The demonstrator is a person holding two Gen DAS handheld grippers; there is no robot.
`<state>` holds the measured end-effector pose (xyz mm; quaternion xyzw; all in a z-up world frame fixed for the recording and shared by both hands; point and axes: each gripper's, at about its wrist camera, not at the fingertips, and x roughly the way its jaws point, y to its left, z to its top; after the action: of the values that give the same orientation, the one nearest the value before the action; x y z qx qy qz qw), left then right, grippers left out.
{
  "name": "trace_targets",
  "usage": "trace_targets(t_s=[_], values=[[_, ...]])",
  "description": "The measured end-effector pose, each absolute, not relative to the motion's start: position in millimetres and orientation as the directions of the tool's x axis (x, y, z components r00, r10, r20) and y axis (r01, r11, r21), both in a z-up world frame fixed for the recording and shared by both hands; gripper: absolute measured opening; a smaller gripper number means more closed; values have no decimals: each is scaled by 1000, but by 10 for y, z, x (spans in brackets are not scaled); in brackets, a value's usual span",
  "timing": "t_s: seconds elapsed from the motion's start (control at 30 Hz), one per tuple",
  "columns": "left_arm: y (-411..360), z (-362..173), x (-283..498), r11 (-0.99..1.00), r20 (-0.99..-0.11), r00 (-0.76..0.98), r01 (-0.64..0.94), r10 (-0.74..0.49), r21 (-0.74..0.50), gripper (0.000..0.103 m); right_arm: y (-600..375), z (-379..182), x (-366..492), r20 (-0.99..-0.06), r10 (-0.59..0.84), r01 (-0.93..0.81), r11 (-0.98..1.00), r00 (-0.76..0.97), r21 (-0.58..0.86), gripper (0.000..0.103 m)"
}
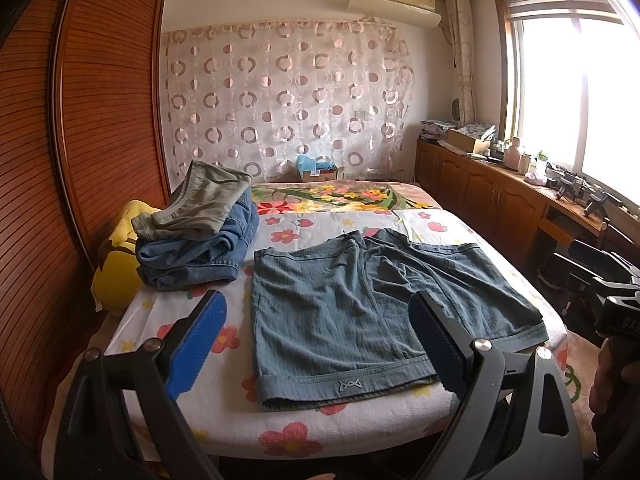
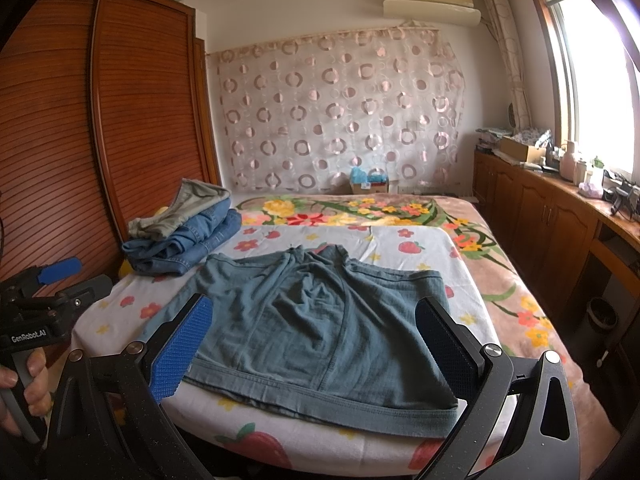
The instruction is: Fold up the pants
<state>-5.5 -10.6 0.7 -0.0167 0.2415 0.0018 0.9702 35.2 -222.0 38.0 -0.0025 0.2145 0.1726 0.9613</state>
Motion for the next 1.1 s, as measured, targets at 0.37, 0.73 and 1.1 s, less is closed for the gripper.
trace_targets(t_s=[0.37, 0.73, 1.1], values=[[-105, 6, -61, 999, -466, 885, -13, -6, -36, 93, -2234, 366, 364, -413, 331, -333, 940, 848, 69, 103], [-151, 57, -31, 999, -485, 874, -9, -11, -40, 93, -2344, 369, 370, -433, 329, -331, 941, 839, 74, 103], [85, -316, 377, 997, -528, 848, 10, -49, -77, 93, -2500, 131, 667, -480, 296, -312, 949, 826, 49, 103]])
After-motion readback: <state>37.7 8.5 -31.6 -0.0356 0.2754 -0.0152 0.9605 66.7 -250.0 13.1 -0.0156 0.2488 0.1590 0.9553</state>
